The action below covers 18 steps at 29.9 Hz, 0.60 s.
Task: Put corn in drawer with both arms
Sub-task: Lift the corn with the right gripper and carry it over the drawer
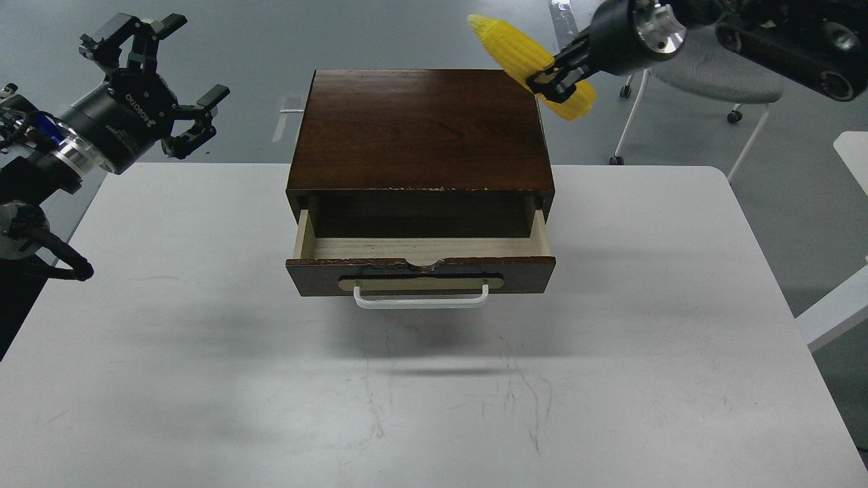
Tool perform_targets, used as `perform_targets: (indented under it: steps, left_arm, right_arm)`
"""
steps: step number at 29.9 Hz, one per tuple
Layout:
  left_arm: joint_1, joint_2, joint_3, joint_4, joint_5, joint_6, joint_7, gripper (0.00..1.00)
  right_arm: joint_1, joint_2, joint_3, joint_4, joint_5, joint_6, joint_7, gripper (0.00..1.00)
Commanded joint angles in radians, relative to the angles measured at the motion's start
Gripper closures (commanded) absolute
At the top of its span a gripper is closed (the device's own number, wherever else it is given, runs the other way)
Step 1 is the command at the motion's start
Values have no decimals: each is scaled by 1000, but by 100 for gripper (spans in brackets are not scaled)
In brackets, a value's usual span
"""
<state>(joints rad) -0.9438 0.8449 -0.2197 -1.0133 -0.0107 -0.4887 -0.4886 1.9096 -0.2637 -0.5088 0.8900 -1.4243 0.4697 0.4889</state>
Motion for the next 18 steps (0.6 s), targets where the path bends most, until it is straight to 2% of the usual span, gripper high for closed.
perform_targets:
  steps: [1, 8, 12, 18]
  left_arm:
    - [-1, 8, -1, -1, 0, 0, 0, 2]
    - [-1, 16, 0, -1, 0, 0, 0, 2]
    - [-1, 22, -1, -1, 0, 0, 0, 2]
    - [-3, 40, -9, -2, 0, 0, 0, 2]
  right_arm:
    - [60, 118, -4, 64, -7, -26, 0, 100]
    - [74, 264, -60, 82, -94, -153, 0, 100]
    - [74, 264, -94, 82, -137, -204, 0, 100]
    - [74, 264, -103, 161, -150, -214, 0, 100]
